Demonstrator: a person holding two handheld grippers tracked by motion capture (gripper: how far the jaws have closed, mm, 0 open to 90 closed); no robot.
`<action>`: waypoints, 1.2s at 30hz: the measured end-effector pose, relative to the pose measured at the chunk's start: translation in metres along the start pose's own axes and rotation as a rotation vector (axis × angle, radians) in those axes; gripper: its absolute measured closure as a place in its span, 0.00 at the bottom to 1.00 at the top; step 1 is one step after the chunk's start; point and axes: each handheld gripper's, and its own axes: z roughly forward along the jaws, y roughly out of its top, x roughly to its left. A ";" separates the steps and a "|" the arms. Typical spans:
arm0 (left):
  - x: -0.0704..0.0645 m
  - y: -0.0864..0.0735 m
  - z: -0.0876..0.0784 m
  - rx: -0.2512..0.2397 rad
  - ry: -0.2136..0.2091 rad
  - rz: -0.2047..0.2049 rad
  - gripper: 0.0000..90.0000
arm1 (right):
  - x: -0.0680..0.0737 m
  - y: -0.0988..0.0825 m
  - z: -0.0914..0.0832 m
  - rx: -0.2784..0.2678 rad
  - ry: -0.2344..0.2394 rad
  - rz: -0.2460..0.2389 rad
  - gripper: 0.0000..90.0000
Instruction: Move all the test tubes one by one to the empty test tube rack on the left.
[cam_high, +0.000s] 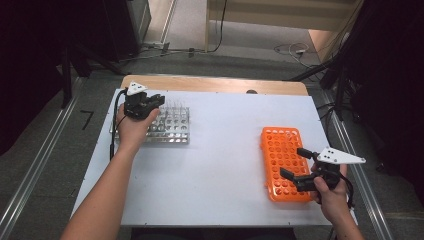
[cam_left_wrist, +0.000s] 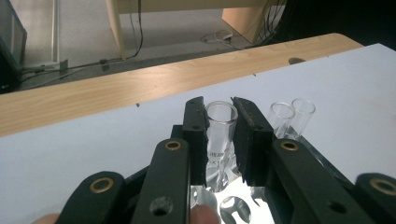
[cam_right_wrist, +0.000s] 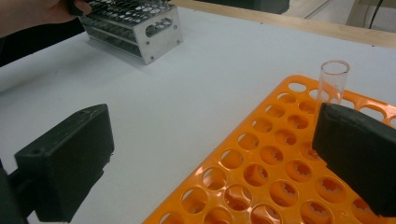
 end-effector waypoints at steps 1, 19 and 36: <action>0.000 -0.001 0.001 0.005 -0.001 0.000 0.85 | 0.000 0.000 0.000 0.000 0.001 0.000 0.00; 0.000 -0.001 -0.006 0.021 -0.015 -0.050 0.64 | 0.000 0.000 0.000 0.003 -0.003 0.001 0.00; -0.026 -0.010 -0.056 -0.059 -0.137 -0.021 0.12 | -0.003 0.004 0.002 0.000 -0.006 0.011 0.00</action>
